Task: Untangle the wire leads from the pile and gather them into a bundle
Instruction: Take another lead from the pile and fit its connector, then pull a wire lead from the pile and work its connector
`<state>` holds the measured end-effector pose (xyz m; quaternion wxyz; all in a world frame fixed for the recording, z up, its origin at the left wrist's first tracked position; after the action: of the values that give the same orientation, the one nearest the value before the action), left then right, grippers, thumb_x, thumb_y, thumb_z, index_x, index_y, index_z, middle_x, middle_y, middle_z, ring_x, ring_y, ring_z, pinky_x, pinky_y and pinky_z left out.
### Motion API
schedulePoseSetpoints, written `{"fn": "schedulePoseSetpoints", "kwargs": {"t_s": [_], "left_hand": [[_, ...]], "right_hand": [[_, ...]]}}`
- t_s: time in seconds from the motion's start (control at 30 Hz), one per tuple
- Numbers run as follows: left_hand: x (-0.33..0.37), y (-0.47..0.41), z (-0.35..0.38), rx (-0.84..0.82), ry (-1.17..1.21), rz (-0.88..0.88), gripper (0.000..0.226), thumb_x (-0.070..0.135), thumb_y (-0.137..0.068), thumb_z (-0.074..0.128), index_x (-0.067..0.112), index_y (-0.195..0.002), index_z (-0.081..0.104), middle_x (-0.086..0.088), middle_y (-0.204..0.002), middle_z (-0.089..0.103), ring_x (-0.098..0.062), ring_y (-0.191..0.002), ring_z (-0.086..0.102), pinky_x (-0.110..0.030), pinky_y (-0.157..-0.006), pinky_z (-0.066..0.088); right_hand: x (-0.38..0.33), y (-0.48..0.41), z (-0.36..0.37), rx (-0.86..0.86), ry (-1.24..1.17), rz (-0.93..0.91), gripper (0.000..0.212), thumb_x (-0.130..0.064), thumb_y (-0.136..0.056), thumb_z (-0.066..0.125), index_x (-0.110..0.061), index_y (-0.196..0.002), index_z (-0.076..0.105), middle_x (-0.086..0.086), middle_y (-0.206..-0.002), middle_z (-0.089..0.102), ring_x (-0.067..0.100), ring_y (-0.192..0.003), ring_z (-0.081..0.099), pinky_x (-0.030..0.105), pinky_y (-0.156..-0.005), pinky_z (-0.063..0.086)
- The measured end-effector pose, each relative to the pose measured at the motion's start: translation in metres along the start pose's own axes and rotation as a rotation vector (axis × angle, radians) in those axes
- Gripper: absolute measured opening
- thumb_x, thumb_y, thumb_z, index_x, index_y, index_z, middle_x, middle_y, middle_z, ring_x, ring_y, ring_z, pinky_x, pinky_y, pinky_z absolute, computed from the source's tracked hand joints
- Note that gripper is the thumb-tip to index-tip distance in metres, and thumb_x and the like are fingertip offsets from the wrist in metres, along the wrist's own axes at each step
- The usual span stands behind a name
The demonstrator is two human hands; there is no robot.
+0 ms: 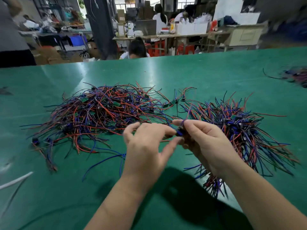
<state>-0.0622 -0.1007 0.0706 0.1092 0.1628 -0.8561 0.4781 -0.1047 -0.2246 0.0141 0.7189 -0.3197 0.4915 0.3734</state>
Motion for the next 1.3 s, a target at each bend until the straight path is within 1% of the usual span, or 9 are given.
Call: {"fn": "schedulePoseSetpoints", "kwargs": {"t_s": [0.1, 0.27, 0.37, 0.6, 0.73, 0.83, 0.97, 1.17, 1.3], "left_hand": [[0.004, 0.003, 0.014, -0.116, 0.250, -0.052, 0.013, 0.029, -0.085, 0.066, 0.019, -0.092, 0.071, 0.013, -0.086, 0.070, -0.001, -0.078, 0.062, -0.025, -0.079, 0.046], [-0.016, 0.027, 0.057, -0.341, 1.050, -0.793, 0.008, 0.023, -0.079, 0.073, 0.014, -0.079, 0.072, -0.005, -0.078, 0.074, -0.014, -0.063, 0.070, -0.024, -0.053, 0.055], [-0.008, 0.044, 0.077, -0.458, 1.266, -1.020, 0.022, 0.034, -0.067, 0.067, 0.014, -0.072, 0.074, -0.007, -0.077, 0.074, -0.014, -0.062, 0.070, -0.022, -0.047, 0.053], [-0.015, 0.048, 0.081, -0.333, 1.235, -1.046, 0.028, 0.028, -0.066, 0.071, 0.005, -0.081, 0.072, -0.009, -0.077, 0.074, -0.010, -0.056, 0.066, -0.018, -0.048, 0.050], [-0.019, 0.049, 0.082, -0.300, 1.161, -1.033, 0.015, 0.019, -0.073, 0.073, 0.007, -0.064, 0.068, -0.008, -0.065, 0.070, -0.013, -0.050, 0.062, -0.019, -0.045, 0.049], [-0.022, 0.051, 0.085, -0.314, 1.128, -1.038, 0.024, 0.009, -0.079, 0.071, 0.010, -0.056, 0.065, -0.008, -0.058, 0.066, -0.013, -0.046, 0.061, -0.020, -0.044, 0.049], [0.003, 0.062, 0.098, -0.541, 1.098, -0.941, 0.023, 0.006, -0.080, 0.073, 0.008, -0.062, 0.059, -0.005, -0.055, 0.066, -0.013, -0.044, 0.062, -0.021, -0.044, 0.050], [0.055, 0.090, 0.110, -1.066, 1.083, -0.698, 0.016, 0.018, -0.077, 0.079, 0.019, -0.066, 0.068, 0.003, -0.058, 0.066, -0.005, -0.050, 0.058, -0.017, -0.053, 0.051], [0.054, 0.077, 0.103, -0.959, 1.200, -0.701, 0.009, 0.031, -0.073, 0.076, 0.024, -0.070, 0.072, 0.008, -0.058, 0.059, -0.001, -0.050, 0.047, -0.012, -0.050, 0.037]], "right_hand": [[-0.004, -0.003, -0.012, 0.068, -0.038, 0.028, 0.018, -0.024, -0.071, 0.062, -0.014, -0.071, 0.077, 0.004, -0.063, 0.063, 0.013, -0.059, 0.052, 0.019, -0.055, 0.042], [-0.009, -0.005, -0.031, 0.170, -0.097, 0.058, 0.016, -0.021, -0.067, 0.064, -0.010, -0.065, 0.075, 0.004, -0.058, 0.058, 0.010, -0.043, 0.047, 0.017, -0.041, 0.037], [-0.005, -0.005, -0.030, 0.117, -0.066, 0.087, 0.014, -0.019, -0.064, 0.065, -0.011, -0.068, 0.076, 0.003, -0.058, 0.059, 0.010, -0.042, 0.046, 0.016, -0.040, 0.036], [0.013, -0.004, -0.014, 0.020, -0.036, 0.163, 0.011, -0.012, -0.061, 0.067, -0.008, -0.068, 0.075, 0.004, -0.058, 0.063, 0.007, -0.046, 0.052, 0.013, -0.043, 0.040], [0.013, -0.004, -0.019, 0.069, 0.062, 0.130, 0.018, -0.022, -0.056, 0.073, -0.007, -0.067, 0.074, 0.002, -0.057, 0.061, 0.007, -0.048, 0.048, 0.015, -0.043, 0.036], [0.011, -0.006, -0.023, 0.111, 0.102, 0.102, 0.015, -0.020, -0.063, 0.072, -0.006, -0.068, 0.073, 0.003, -0.058, 0.061, 0.007, -0.047, 0.045, 0.016, -0.044, 0.034], [-0.004, -0.013, -0.057, 0.305, -0.053, 0.088, 0.014, -0.004, -0.086, 0.059, -0.004, -0.077, 0.069, 0.002, -0.056, 0.064, 0.002, -0.039, 0.042, 0.011, -0.037, 0.034], [-0.026, -0.015, -0.111, 0.512, -0.333, 0.016, 0.014, -0.011, -0.093, 0.055, -0.009, -0.081, 0.062, -0.005, -0.054, 0.060, -0.001, -0.036, 0.042, 0.010, -0.036, 0.033], [-0.017, -0.016, -0.120, 0.520, -0.483, 0.044, 0.023, -0.016, -0.098, 0.047, -0.012, -0.079, 0.059, -0.002, -0.063, 0.058, 0.003, -0.044, 0.050, 0.012, -0.042, 0.039]]}}
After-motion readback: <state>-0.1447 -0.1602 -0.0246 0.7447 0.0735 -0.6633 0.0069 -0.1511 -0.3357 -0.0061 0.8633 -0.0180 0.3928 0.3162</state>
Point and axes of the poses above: each hand's wrist, its own y-axis away from the middle knuckle, its own z-axis out of the palm, x = y × z, the point moved 10 cm from there along -y, towards the middle knuckle
